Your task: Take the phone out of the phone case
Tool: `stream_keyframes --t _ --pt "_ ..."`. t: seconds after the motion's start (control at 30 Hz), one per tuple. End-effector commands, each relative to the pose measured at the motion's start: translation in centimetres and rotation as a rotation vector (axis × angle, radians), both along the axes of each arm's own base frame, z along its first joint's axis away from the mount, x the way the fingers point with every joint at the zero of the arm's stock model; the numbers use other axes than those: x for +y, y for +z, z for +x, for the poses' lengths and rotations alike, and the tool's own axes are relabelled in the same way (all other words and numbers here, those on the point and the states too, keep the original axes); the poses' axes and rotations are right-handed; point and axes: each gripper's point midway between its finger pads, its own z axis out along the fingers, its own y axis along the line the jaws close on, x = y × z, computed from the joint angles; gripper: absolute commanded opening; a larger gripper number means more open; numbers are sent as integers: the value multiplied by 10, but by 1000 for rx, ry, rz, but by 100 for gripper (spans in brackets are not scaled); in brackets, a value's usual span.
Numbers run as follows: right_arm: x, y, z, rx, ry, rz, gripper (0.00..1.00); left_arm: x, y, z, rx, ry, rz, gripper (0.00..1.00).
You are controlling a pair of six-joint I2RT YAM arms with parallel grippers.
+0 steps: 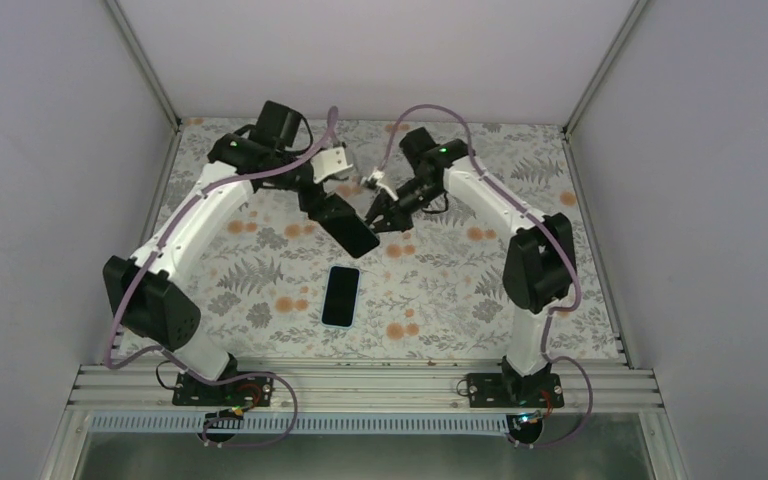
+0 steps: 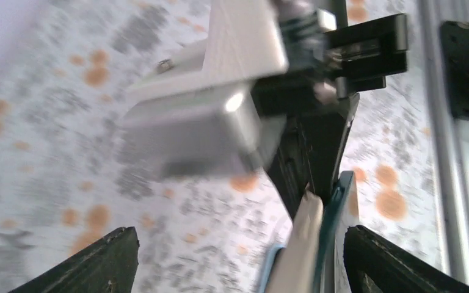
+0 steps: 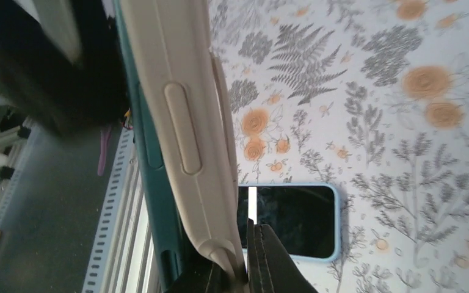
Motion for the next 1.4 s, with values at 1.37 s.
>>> stream_keyframes --t 1.37 --pt "-121 102 201 -191 -1184 183 4 -123 50 130 -865 741 -241 93"
